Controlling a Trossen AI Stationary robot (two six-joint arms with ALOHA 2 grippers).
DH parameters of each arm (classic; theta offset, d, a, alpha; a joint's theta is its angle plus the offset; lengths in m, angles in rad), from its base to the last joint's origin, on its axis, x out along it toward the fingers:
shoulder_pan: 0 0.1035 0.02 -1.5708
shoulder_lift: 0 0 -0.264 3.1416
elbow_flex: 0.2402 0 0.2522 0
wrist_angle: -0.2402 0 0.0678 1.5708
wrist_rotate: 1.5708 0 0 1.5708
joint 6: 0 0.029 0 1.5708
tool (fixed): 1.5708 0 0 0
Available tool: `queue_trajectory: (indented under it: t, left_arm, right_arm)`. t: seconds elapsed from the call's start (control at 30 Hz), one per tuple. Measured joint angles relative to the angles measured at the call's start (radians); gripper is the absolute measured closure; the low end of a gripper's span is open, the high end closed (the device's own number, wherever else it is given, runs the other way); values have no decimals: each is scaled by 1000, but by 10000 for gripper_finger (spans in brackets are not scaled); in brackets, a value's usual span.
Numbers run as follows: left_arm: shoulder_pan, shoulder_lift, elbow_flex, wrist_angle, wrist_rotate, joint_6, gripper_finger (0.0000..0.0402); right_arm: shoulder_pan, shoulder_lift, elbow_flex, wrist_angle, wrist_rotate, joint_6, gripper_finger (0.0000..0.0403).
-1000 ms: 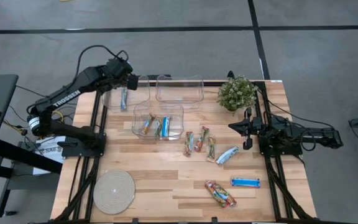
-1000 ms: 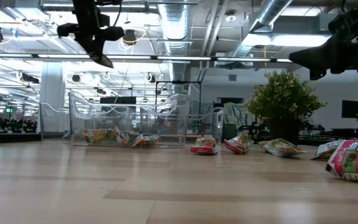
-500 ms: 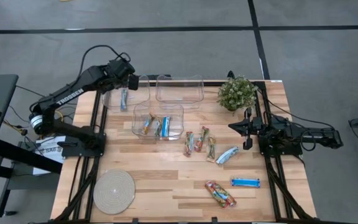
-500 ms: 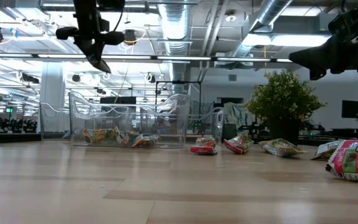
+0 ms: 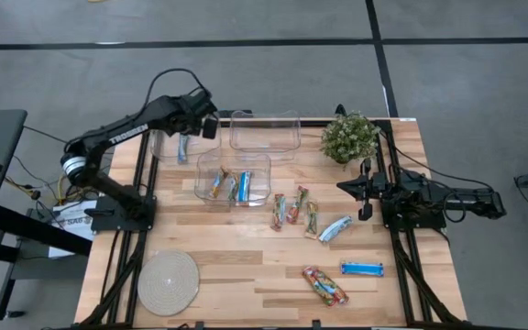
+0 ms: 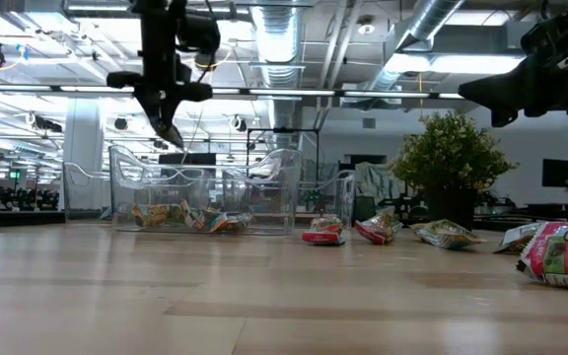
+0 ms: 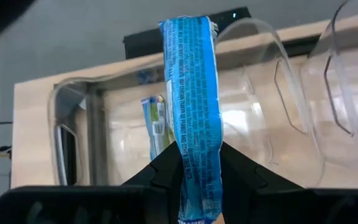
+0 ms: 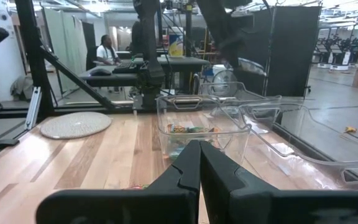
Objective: Pick and place Granola Bars by type
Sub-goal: Put the blue granola bar into the top left transparent bin
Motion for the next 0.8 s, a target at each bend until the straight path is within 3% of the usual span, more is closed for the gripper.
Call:
queue_trajectory:
  t: [0.5, 0.8]
  left_arm:
    - [22, 112, 0, -9, 50, -8, 329]
    - [38, 111, -24, -10, 47, -13, 329]
  right_arm:
    - [0, 0, 0, 0, 0, 0, 403]
    - [0, 0, 0, 0, 0, 0, 403]
